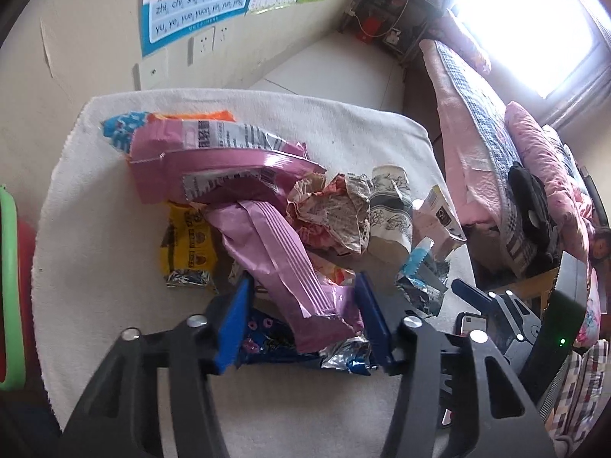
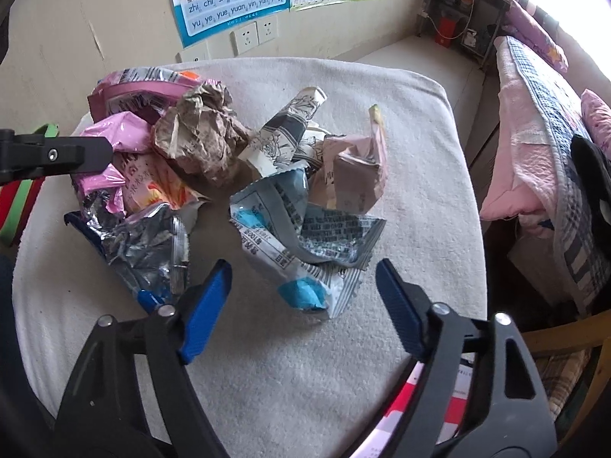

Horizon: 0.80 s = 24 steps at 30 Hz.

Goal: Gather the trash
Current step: 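Grasp the pink wrapper with the left tool while the right tool grasps the blue-white wrapper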

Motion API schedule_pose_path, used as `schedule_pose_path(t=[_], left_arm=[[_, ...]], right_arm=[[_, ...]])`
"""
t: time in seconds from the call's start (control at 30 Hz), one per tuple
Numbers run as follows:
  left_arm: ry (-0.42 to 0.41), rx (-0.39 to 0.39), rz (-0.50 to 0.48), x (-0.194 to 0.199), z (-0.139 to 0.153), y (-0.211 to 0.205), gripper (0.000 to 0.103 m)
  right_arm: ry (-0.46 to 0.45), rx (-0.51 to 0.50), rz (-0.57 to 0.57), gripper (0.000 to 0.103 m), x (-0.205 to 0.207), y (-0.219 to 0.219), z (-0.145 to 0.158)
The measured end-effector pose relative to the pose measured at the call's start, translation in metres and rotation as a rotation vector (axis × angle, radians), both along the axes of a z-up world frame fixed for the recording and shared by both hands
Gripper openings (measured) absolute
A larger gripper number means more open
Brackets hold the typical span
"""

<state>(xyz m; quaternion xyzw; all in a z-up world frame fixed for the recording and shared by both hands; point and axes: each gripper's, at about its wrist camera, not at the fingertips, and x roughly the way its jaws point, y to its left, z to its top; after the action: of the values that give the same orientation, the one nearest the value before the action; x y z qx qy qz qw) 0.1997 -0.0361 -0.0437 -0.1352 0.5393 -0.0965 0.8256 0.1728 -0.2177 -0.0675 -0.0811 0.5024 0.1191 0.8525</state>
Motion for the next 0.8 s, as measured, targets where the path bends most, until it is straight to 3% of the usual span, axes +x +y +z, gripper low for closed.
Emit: schedule_pose_path(t=[0.07,0.2,0.3,0.8], left_arm=[[0.011,-0.018,0.001,0.001,-0.003,0.001,0.036],[0.024,-0.048,0.008,-0.001,-0.007,0.008,0.028],[0.019,-0.057,0.011,-0.006,-0.006,0.012,0.021],[-0.087,-0.022,-0.017,-0.045,0.032,0.026,0.02]], right_arm=[[0.014,0.001,0.001,0.059,0.001,0.001,-0.004],[0.028,0.003,-0.006,0.032,0.002,0.0,-0.008],[0.027,-0.003,-0.007,0.02,-0.001,-0.001,-0.007],[-0.05,0.065,0.012,0.016,-0.028,0.01,0.043]])
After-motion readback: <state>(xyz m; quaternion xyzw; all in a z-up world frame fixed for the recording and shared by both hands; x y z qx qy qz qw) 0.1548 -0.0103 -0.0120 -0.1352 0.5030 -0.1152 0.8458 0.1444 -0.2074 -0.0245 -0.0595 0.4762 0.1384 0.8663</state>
